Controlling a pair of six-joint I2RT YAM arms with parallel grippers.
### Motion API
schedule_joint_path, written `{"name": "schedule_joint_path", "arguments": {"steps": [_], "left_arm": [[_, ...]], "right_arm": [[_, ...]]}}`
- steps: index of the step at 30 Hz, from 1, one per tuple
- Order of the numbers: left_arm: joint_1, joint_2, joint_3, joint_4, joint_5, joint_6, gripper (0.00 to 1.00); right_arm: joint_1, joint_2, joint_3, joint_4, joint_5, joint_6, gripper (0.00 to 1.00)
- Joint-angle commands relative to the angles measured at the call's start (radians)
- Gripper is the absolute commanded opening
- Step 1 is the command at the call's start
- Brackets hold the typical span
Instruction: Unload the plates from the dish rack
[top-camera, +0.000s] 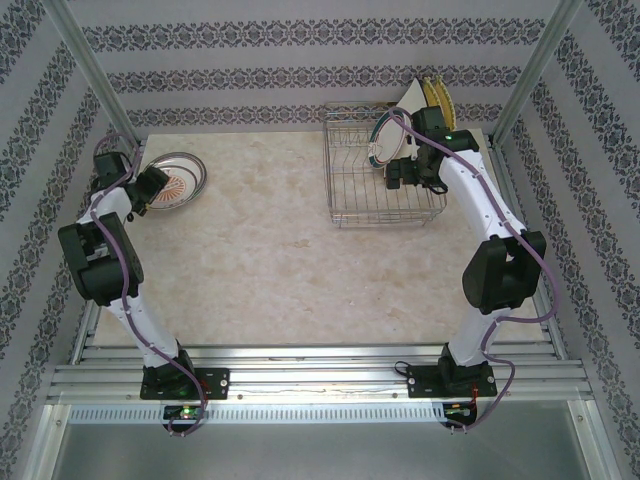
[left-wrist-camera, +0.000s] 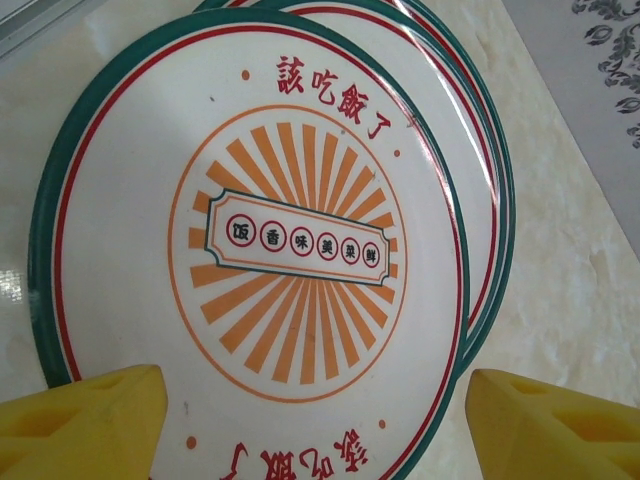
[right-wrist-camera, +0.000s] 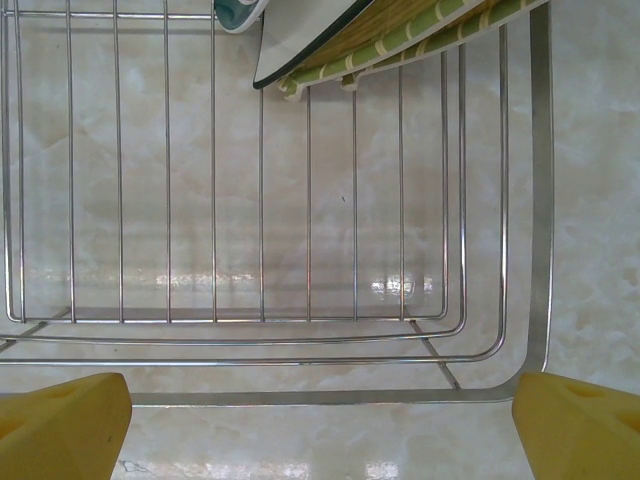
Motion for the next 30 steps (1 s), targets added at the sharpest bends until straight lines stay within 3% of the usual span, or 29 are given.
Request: {"name": "schedule_joint_path", "arguments": {"steps": [1,10,30], "left_arm": [[-0.015,0.005,0.039,-0.076,-0.06,0.058,0.82],[-0.033,0.005,0.076,-0.143,-0.132,0.123,0.92],[-0.068,0.113,0.186,-0.199,-0.144,0.14,0.92]], "right_arm": [[-0.003,0.004,-0.004,0.011,-0.013,-0.015,0.98],[-0.004,0.025,0.009,0.014,-0.024,-0.018,0.98],[-0.011,0.015,0.016,0.011,-0.023,-0.027,0.98]]}}
